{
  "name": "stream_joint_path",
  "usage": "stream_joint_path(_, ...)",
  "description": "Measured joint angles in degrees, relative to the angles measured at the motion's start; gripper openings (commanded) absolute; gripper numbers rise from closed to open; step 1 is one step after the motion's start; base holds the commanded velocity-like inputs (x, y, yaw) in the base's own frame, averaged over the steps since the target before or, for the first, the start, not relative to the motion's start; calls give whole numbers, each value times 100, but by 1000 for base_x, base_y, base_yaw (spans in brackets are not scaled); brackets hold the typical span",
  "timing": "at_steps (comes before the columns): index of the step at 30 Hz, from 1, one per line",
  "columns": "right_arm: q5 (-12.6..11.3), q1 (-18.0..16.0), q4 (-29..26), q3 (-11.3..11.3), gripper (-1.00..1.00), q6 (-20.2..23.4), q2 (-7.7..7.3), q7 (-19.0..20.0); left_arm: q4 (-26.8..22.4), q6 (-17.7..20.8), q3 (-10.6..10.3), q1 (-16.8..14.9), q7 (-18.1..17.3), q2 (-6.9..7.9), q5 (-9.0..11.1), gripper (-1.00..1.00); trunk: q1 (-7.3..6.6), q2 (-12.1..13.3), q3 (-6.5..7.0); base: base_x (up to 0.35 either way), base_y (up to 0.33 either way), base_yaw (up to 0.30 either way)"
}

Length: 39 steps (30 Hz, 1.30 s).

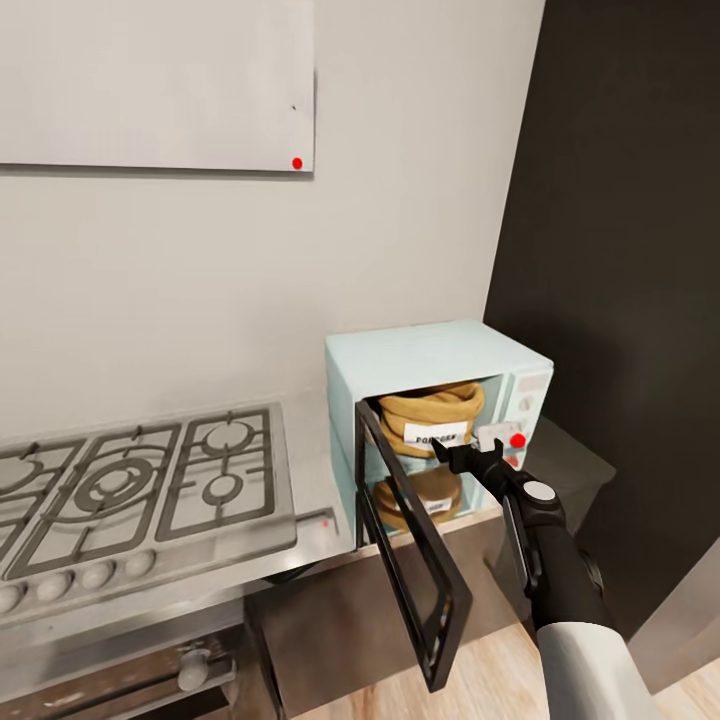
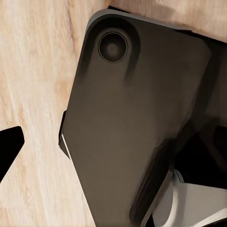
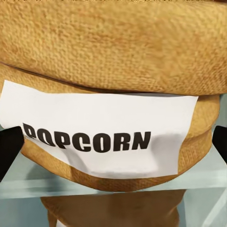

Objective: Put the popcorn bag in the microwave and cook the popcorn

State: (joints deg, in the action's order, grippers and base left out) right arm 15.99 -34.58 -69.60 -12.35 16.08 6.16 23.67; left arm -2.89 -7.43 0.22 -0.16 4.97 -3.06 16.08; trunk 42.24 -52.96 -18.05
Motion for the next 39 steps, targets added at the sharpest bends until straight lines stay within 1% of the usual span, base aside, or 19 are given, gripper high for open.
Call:
stream_joint_path(7,8,0,146,9,100,-9,0,5,0,1,-1,0,0,0,0,100,0,0,0,74,0,0)
stream_joint_path(17,8,0,204,10,100,-18,4,6,0,2,-4,0,-1,3,0,100,0,0,0,89,0,0)
stream_joint_path(22,25,0,255,18,100,-13,34,7,0,2,-4,0,0,3,0,100,0,0,0,93,0,0)
stream_joint_path(23,26,0,255,19,100,-11,57,2,0,1,-4,0,-1,2,0,100,0,0,0,93,0,0)
stream_joint_path(26,30,0,258,19,100,-16,214,-8,0,0,-4,0,0,7,0,100,0,0,0,93,0,0)
stream_joint_path(28,34,0,262,19,100,-17,268,-11,0,1,-4,0,-1,5,0,100,0,0,0,93,0,0)
stream_joint_path(30,34,0,263,19,100,-14,287,-12,0,2,-4,0,-1,5,0,100,0,0,0,93,0,0)
stream_joint_path(32,41,0,336,19,100,-14,359,-21,0,2,-4,0,-1,2,0,100,0,0,0,93,0,0)
stream_joint_path(34,68,0,459,20,100,-17,375,-39,0,1,-4,0,-1,2,0,100,0,1,0,23,0,0)
stream_joint_path(39,89,0,411,13,100,-12,375,-23,0,-4,-2,0,-1,8,0,100,1,1,0,1,0,0)
